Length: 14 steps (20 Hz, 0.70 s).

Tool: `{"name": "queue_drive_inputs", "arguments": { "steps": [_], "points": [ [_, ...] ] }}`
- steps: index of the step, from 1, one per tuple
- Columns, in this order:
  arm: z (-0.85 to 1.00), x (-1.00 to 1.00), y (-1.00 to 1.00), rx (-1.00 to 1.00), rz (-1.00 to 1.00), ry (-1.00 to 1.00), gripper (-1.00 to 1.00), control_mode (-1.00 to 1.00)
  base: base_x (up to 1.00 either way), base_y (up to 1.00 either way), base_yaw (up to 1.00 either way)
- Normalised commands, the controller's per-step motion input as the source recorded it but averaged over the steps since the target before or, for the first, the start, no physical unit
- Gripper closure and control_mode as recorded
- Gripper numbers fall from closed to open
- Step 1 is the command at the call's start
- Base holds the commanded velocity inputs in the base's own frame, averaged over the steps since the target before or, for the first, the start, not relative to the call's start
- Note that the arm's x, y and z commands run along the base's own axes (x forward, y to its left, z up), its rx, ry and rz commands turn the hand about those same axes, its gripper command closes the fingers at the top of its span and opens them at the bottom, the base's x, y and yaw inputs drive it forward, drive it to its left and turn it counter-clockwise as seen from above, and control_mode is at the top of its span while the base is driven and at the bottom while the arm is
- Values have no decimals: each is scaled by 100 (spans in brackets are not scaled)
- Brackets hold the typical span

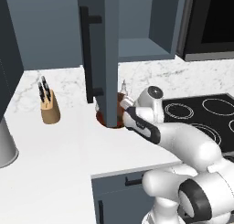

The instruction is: Pick up the bowls on the counter and stack them on top of one another in the open cabinet. Place the smaller bowl on top of the larger bowl.

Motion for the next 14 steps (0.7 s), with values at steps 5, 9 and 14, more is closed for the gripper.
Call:
{"name": "queue_drive_inputs", "arguments": {
  "steps": [5,9,14],
  "points": [
    [100,-87,-41,12,-11,-32,100,-100,0,0,0],
    [100,-74,-32,10,-9,-35,100,-100,0,0,0],
    [100,-82,-24,10,-10,-29,100,-100,0,0,0]
  ]
}}
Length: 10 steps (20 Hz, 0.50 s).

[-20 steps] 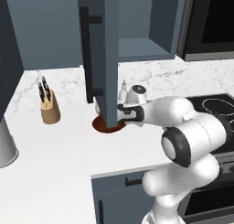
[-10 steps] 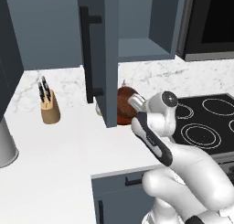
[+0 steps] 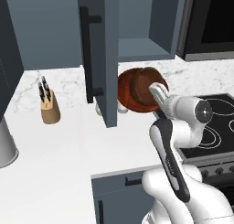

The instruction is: Pick up the bowls on the counter and stack them on top of one another in the open cabinet. Place the smaller bowl on top of the larger bowl.

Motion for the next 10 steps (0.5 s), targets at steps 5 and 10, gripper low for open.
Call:
{"name": "queue_drive_inputs", "arguments": {
  "steps": [5,10],
  "points": [
    [100,-66,-15,9,-10,-21,100,-100,0,0,0],
    [100,-12,0,2,-2,-15,100,-100,0,0,0]
  ]
}}
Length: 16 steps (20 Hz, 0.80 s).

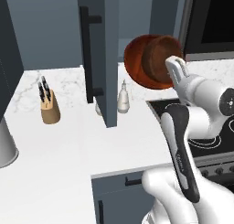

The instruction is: Pick up the bowls on the counter and stack them on top of one another in the open cabinet. Place the smaller bowl on top of the larger bowl.

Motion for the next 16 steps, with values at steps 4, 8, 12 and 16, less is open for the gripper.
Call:
{"name": "queue_drive_inputs", "arguments": {
  "steps": [4,8,12,16],
  "points": [
    [76,70,3,0,0,10,100,-100,0,0,0],
    [36,96,0,0,0,23,100,-100,0,0,0],
    [0,94,0,0,0,22,100,-100,0,0,0],
    [0,76,0,0,0,13,100,-100,0,0,0]
  ]
}}
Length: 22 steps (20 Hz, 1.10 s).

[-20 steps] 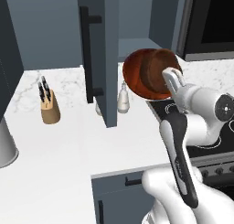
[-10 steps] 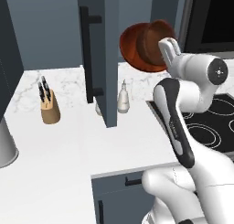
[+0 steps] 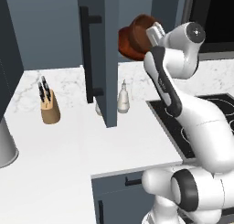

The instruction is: Pick up the bowls on the counter and stack them on top of one another in the open cabinet. Place the smaller bowl on top of the larger bowl.

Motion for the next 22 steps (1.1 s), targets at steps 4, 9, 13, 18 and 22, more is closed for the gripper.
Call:
{"name": "queue_drive_inputs", "arguments": {
  "steps": [4,9,13,18,22],
  "points": [
    [0,75,1,0,0,10,100,-100,0,0,0],
    [-9,79,7,0,0,5,100,-100,0,0,0],
    [-6,95,20,0,0,0,100,-100,0,0,0],
    [-1,90,21,0,0,0,-100,-100,0,0,0],
    [0,9,0,0,0,0,-100,-100,0,0,0]
  ]
}}
